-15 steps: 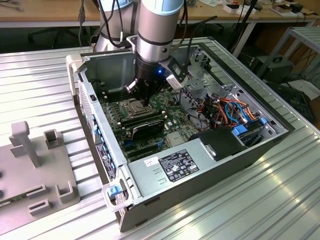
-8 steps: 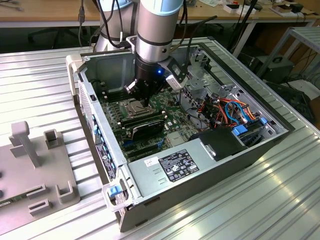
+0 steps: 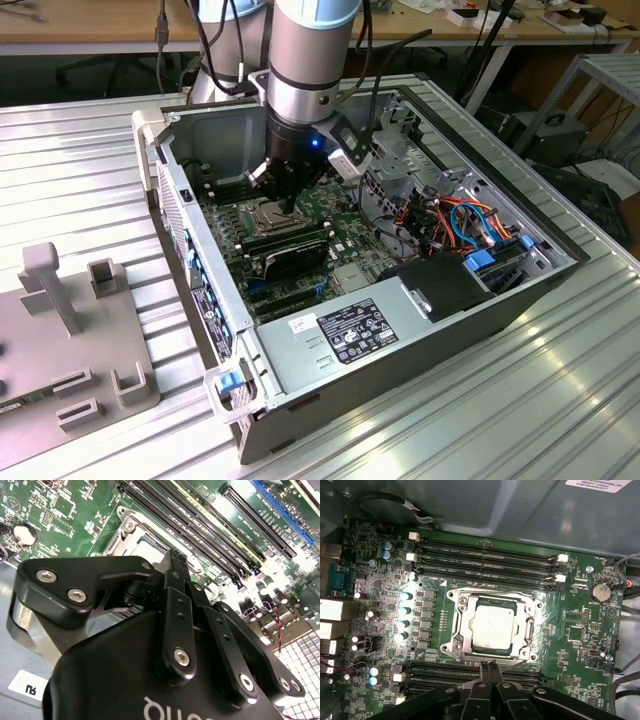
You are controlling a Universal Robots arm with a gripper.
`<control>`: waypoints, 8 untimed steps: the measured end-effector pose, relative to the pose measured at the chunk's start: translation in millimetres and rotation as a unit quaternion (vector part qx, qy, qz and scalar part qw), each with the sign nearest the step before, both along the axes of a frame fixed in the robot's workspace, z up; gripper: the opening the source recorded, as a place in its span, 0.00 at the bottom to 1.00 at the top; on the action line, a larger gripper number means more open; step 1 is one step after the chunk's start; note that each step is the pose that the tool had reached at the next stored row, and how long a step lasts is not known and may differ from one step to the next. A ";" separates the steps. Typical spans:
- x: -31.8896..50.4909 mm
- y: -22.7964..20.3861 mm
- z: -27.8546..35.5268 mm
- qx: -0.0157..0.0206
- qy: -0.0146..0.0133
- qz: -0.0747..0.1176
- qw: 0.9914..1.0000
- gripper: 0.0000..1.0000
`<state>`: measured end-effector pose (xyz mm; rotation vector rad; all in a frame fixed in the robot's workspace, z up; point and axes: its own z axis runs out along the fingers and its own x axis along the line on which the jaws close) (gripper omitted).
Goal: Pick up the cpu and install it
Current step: 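Install the second cpu locking lever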
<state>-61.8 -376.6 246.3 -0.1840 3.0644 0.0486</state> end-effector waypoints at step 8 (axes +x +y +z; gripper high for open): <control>-17.3 0.0 0.0 0.000 -0.001 0.000 1.000 0.11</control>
